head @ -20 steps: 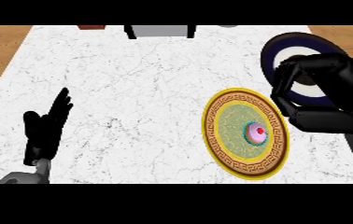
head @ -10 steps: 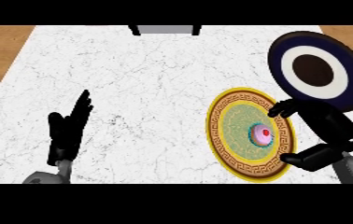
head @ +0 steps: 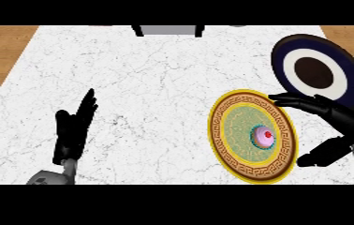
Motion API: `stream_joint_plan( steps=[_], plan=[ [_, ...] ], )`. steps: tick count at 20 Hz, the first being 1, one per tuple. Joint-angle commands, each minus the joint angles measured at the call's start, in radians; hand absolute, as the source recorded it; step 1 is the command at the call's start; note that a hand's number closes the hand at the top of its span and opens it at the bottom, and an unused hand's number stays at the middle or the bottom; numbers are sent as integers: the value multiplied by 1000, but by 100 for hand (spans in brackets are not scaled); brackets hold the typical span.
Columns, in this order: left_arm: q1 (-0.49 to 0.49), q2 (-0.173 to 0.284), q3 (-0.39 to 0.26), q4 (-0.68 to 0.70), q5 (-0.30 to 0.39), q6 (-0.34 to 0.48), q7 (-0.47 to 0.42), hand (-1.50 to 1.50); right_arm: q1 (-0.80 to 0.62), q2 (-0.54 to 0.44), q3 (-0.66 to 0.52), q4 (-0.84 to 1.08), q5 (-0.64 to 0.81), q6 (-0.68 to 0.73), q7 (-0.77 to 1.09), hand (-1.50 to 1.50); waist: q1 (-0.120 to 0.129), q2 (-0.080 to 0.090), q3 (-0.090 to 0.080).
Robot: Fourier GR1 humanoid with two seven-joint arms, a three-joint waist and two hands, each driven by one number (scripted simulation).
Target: Pick the cupcake from the plate and place it in the plate
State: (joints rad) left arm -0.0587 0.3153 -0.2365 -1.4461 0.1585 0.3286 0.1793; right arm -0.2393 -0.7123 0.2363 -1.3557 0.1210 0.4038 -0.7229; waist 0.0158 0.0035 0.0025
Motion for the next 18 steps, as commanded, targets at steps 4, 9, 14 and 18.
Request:
stream_joint_plan(
  steps=[4, 9, 14, 18],
  plan=[
    [-49, -20, 0, 7, -24, 9, 55, 0, -113, -83, 78, 18, 213, 26, -14, -150, -9, -2, -2],
    [-4, -33, 14, 32, -20, -7, -8, 0, -177, -74, 198, 57, 334, 102, 71, -150, 0, 0, -3],
    [7, -16, 45, 24, -37, -31, 5, 0, -178, -33, 208, 20, 396, 157, 132, -150, -12, -3, -3],
    [4, -66, 59, 61, -53, -38, -47, 0, -206, 40, 200, 71, 475, 153, 131, -150, -11, -3, -3]
  ],
)
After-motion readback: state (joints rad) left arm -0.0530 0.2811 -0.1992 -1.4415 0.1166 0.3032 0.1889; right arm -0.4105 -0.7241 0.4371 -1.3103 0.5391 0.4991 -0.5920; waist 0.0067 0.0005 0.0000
